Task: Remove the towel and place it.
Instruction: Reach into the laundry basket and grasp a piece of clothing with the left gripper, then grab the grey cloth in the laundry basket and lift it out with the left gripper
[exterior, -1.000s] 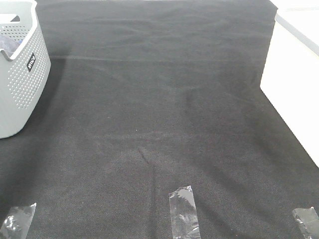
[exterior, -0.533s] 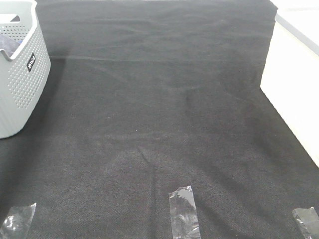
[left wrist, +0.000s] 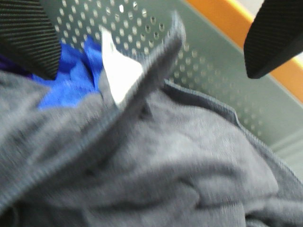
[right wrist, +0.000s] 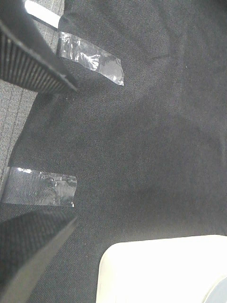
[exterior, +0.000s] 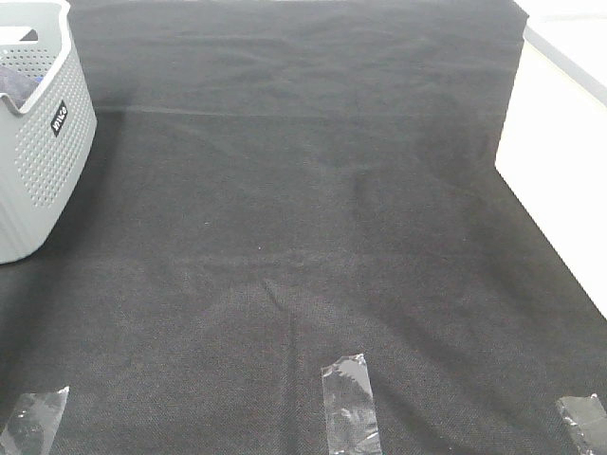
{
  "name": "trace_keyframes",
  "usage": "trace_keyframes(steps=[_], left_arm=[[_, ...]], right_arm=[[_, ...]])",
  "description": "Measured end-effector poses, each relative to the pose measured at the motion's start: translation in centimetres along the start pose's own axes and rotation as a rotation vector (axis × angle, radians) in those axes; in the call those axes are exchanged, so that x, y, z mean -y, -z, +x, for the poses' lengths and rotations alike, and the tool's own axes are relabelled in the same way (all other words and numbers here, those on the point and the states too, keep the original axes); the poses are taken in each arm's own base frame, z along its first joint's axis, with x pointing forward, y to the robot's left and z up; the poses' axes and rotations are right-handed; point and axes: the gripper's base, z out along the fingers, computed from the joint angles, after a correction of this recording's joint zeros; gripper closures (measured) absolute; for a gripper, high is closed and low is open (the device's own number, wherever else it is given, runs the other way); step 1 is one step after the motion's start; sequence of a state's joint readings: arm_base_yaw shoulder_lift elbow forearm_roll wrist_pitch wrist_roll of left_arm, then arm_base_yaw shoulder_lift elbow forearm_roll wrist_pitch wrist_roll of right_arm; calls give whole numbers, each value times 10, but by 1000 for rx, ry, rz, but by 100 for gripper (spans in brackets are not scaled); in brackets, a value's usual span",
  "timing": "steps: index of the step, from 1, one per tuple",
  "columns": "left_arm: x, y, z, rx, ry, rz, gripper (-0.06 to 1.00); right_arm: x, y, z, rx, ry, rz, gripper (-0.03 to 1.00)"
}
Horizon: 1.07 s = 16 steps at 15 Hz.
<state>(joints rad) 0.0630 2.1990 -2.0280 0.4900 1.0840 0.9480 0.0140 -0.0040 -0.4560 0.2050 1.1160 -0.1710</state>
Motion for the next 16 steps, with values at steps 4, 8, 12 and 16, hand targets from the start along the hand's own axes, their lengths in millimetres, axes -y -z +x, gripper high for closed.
trace_keyframes(steps=[4,8,12,16], left_arm=[[3,-25,6,21,35,64,-5],[6,-28,9,51,25,116,-4],[10,-27,10,41,12,159,19],[9,-28,12,16,-6,146,36]], right_arm=[[0,0,0,0,0,0,28],[0,0,0,0,0,0,28],[0,0,0,0,0,0,28],[0,0,0,0,0,0,28]])
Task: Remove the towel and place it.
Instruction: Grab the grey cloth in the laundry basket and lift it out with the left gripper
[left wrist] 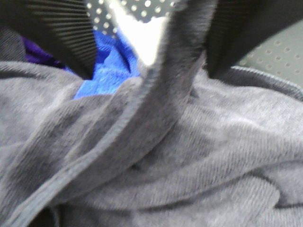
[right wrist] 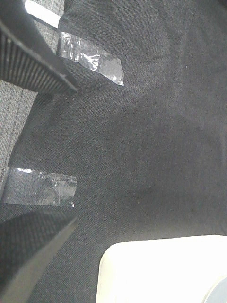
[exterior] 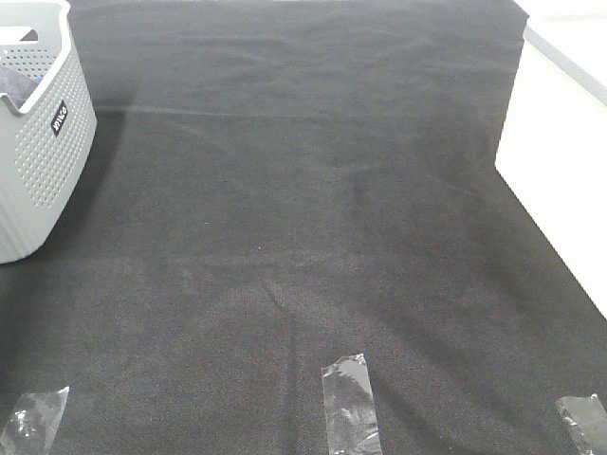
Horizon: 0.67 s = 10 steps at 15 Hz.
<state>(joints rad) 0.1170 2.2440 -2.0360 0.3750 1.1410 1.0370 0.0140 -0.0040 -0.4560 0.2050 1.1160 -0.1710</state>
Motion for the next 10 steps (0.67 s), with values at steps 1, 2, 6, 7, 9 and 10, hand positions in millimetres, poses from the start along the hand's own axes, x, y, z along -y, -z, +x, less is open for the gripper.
trace_keyframes(steps=[1,2,6,7,9,10], left_arm=[[-1,-1,1,-17,-10,-11,46],[-3,-4,2,-38,-24,-37,57],[-4,-19,-2,-50,-12,-61,86],[-5,-19,-3,-47,-13,-78,87],[-8,-19,-4,-36,-15,-102,87],[-8,-19,-4,-36,-14,-105,89]], right_arm=[[0,0,0,0,0,0,28],[0,0,0,0,0,0,28],[0,0,0,0,0,0,28],[0,0,0,0,0,0,28],[0,0,0,0,0,0,28],[0,0,0,0,0,0,28]])
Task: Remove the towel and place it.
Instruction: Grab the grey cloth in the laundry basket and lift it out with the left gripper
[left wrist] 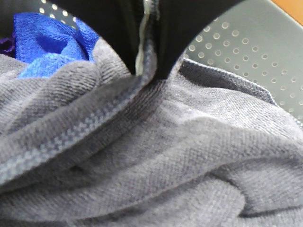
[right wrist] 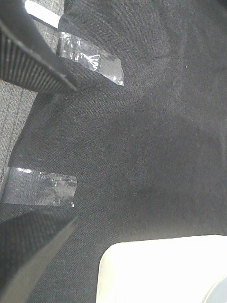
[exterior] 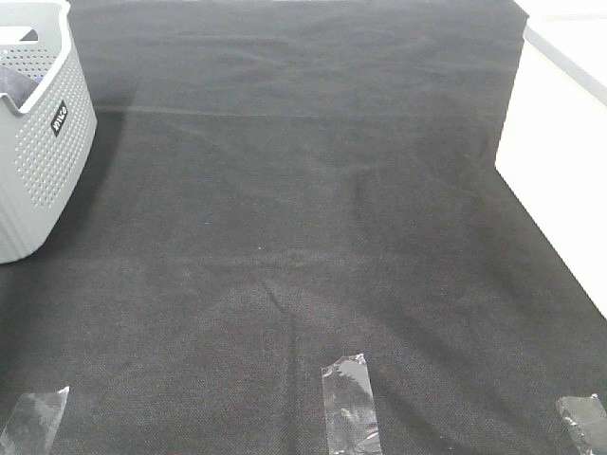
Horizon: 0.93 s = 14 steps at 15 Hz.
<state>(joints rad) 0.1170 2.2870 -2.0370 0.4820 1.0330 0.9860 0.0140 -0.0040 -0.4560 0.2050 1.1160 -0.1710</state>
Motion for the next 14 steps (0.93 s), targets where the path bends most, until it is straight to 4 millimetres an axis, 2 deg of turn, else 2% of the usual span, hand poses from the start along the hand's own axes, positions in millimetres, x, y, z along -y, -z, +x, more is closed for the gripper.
trace_keyframes(steps=[2,4,6,9,11,14], left_arm=[[1,3,2,-10,17,13,94],[-3,20,11,-33,54,13,94],[-12,55,24,-25,129,-39,94],[-22,116,49,18,331,-129,94],[-25,152,65,59,429,-187,94],[-23,204,84,118,486,-266,94]], right_arm=[[0,0,0,0,0,0,28],[0,0,0,0,0,0,28],[0,0,0,0,0,0,28],[0,0,0,0,0,0,28],[0,0,0,0,0,0,28],[0,0,0,0,0,0,28]])
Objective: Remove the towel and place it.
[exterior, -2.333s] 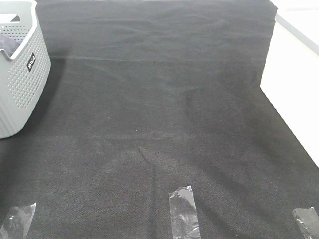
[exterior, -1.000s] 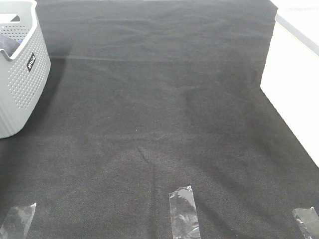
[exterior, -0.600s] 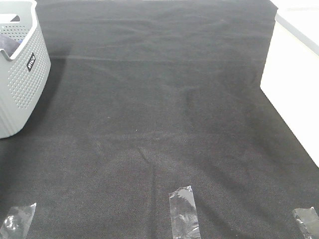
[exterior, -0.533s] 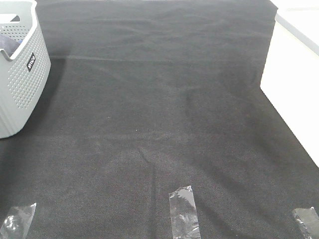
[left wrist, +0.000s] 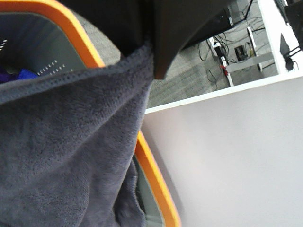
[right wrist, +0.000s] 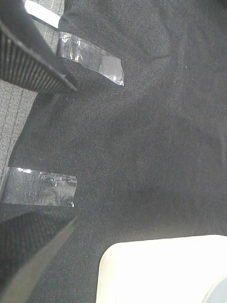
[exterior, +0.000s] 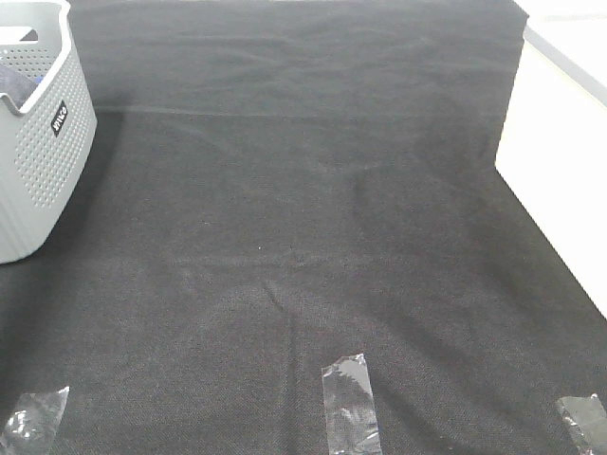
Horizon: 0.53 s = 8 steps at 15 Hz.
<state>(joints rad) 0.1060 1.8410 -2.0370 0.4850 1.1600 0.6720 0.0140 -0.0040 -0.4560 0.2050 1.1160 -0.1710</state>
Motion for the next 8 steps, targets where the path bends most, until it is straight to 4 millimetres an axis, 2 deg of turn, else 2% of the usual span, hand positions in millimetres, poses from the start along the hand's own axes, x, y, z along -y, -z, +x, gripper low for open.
trace_keyframes(steps=[3,8], left_arm=[[-4,50,-1,90,6,-57,94],[9,110,-15,231,-41,-96,94]], right_arm=[[0,0,0,0,0,0,28],[0,0,0,0,0,0,28]])
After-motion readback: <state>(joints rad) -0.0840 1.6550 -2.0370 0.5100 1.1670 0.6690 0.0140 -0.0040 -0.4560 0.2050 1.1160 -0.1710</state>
